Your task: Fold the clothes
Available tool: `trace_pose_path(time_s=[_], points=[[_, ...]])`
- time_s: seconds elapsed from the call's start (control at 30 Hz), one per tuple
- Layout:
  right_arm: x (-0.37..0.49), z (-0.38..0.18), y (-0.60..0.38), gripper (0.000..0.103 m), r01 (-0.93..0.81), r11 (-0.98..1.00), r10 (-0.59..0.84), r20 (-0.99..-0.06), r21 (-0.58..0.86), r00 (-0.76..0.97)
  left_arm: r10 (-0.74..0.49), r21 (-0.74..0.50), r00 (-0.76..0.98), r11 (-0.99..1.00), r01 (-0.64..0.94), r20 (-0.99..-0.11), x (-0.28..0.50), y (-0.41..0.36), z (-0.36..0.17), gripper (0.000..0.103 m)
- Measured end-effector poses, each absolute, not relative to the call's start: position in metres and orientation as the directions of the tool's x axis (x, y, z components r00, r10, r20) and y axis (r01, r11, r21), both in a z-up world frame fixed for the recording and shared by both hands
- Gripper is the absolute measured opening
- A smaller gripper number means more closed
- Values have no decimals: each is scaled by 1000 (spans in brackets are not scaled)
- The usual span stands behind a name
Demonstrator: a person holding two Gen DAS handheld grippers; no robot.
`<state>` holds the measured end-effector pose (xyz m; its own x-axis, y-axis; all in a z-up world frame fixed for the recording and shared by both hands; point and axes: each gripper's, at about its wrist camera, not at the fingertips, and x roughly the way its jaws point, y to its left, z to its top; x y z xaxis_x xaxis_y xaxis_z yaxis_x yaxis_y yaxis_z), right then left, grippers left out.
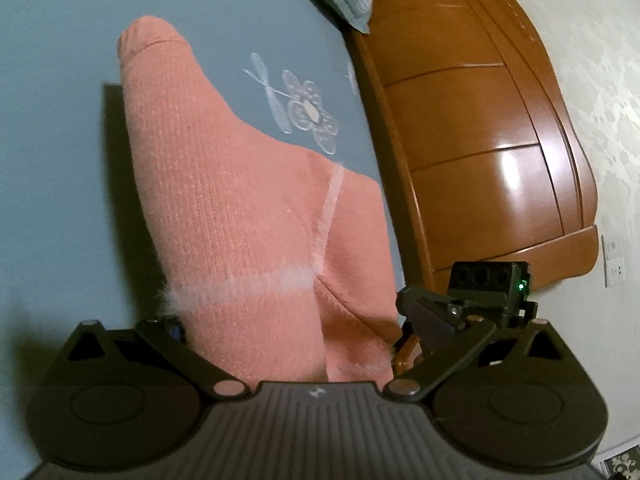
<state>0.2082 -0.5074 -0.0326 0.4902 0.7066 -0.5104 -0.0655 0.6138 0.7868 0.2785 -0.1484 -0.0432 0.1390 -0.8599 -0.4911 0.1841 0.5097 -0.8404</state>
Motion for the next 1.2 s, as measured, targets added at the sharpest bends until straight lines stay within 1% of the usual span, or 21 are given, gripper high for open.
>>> trace_pose_path(time_s=[0.17, 0.4, 0.73, 1.2], points=[[201, -26, -540, 103, -70, 634, 682, -515, 770, 519, -871, -842, 122, 491, 224, -475, 280, -179, -39, 101], [191, -18, -595, 103, -50, 674, 622, -530, 737, 577, -889, -846, 80, 455, 279, -451, 293, -243, -37, 101], [184, -20, -668, 103, -30, 699, 562, -522, 715, 642, -908, -859, 42, 408, 308, -416, 307, -313, -42, 101], [204, -38, -722, 103, 14, 690, 503, -494, 723, 709, -910, -854, 28, 399, 335, -414, 327, -355, -53, 101]])
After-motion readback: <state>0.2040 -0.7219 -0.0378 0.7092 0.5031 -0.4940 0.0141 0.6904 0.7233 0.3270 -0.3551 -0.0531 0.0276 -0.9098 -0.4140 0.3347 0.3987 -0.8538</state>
